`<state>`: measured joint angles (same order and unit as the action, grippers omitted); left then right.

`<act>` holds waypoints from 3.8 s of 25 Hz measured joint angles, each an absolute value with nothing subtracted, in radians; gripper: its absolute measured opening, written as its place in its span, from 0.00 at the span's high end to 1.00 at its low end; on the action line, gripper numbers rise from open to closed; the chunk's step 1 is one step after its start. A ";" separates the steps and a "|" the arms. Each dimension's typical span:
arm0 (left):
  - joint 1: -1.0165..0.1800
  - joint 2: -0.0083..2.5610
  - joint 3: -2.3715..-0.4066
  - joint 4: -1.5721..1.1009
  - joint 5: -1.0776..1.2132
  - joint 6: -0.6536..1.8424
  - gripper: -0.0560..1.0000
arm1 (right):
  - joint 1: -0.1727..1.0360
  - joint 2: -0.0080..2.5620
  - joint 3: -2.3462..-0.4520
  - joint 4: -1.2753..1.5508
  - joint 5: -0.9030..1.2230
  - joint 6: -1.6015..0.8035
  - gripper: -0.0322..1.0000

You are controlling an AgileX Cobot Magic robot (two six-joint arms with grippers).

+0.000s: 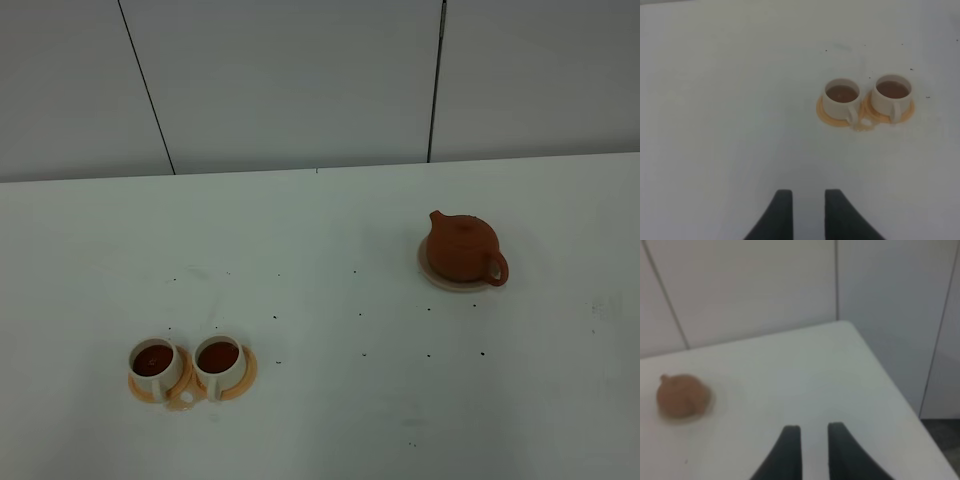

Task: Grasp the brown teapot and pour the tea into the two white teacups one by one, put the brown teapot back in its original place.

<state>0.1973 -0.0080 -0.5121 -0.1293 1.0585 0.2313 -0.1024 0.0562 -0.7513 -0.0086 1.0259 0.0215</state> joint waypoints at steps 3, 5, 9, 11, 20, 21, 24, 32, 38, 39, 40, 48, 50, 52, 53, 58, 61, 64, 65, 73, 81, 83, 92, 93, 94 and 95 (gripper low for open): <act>0.197 -0.008 -0.512 -0.129 1.058 0.231 0.73 | -0.102 -0.004 -0.704 0.022 1.089 0.011 0.85; 0.197 -0.008 -0.512 -0.129 1.058 0.231 0.73 | -0.102 -0.007 -0.665 0.047 1.144 0.009 0.85; 0.197 -0.008 -0.512 -0.129 1.058 0.231 0.73 | -0.102 -0.007 -0.557 0.103 1.189 0.009 0.85; 0.197 -0.008 -0.512 -0.129 1.058 0.231 0.73 | -0.102 -0.007 -0.532 0.113 1.198 0.006 0.85; 0.197 -0.008 -0.512 -0.129 1.058 0.231 0.73 | -0.102 -0.007 -0.517 0.000 1.129 0.092 0.84; 0.197 -0.008 -0.512 -0.129 1.058 0.231 0.73 | -0.102 -0.007 -0.514 0.000 1.125 0.119 0.84; 0.197 -0.008 -0.512 -0.129 1.058 0.231 0.73 | -0.102 -0.007 -0.509 0.000 1.105 0.122 0.84; 0.197 -0.008 -0.512 -0.129 1.058 0.231 0.73 | -0.102 -0.007 -0.488 0.026 1.076 0.058 0.83; 0.197 -0.008 -0.512 -0.129 1.058 0.231 0.73 | -0.102 -0.007 -0.486 0.016 1.069 0.054 0.82; 0.197 -0.008 -0.512 -0.129 1.058 0.231 0.73 | -0.102 -0.007 -0.486 0.016 1.069 0.054 0.82; 0.197 -0.008 -0.512 -0.129 1.058 0.231 0.73 | -0.102 -0.007 -0.486 0.016 1.069 0.054 0.82; 0.197 -0.008 -0.512 -0.129 1.058 0.231 0.73 | -0.102 -0.007 -0.486 0.015 1.068 0.054 0.81; 0.197 -0.008 -0.512 -0.129 1.058 0.231 0.73 | -0.102 -0.007 -0.486 0.015 1.068 0.054 0.81; 0.197 -0.008 -0.512 -0.129 1.058 0.231 0.73 | -0.102 -0.007 -0.486 0.015 1.068 0.054 0.81; 0.197 -0.008 -0.512 -0.129 1.058 0.231 0.73 | -0.102 -0.007 -0.486 0.015 1.068 0.054 0.80; 0.197 -0.008 -0.512 -0.129 1.058 0.231 0.73 | -0.102 -0.007 -0.486 0.014 1.068 0.054 0.80; 0.197 -0.008 -0.512 -0.129 1.058 0.231 0.73 | -0.102 -0.007 -0.486 0.014 1.068 0.054 0.79; 0.197 -0.008 -0.512 -0.129 1.058 0.231 0.73 | -0.102 -0.007 -0.486 0.014 1.068 0.054 0.79; 0.197 -0.008 -0.512 -0.129 1.058 0.231 0.73 | -0.102 -0.007 -0.486 0.014 1.068 0.054 0.79; 0.197 -0.008 -0.512 -0.129 1.058 0.232 0.73 | -0.102 -0.007 -0.486 0.014 1.068 0.054 0.78; 0.197 -0.008 -0.512 -0.129 1.058 0.232 0.73 | -0.102 -0.007 -0.486 0.014 1.067 0.054 0.78; 0.197 -0.008 -0.512 -0.129 1.058 0.232 0.73 | -0.102 -0.007 -0.486 0.014 1.067 0.054 0.77; 0.197 -0.008 -0.512 -0.129 1.058 0.232 0.73 | -0.102 -0.007 -0.486 0.014 1.067 0.054 0.76; 0.197 -0.008 -0.512 -0.129 1.058 0.232 0.73 | -0.102 -0.007 -0.486 0.014 1.067 0.054 0.76; 0.197 -0.008 -0.512 -0.129 1.058 0.232 0.73 | -0.102 -0.007 -0.486 0.014 1.067 0.054 0.76; 0.197 -0.008 -0.512 -0.129 1.058 0.232 0.73 | -0.102 -0.007 -0.486 0.014 1.067 0.054 0.76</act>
<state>0.1973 -0.0080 -0.5121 -0.1293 1.0575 0.2323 -0.1024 -0.0073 -0.4857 0.0139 1.0671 0.0536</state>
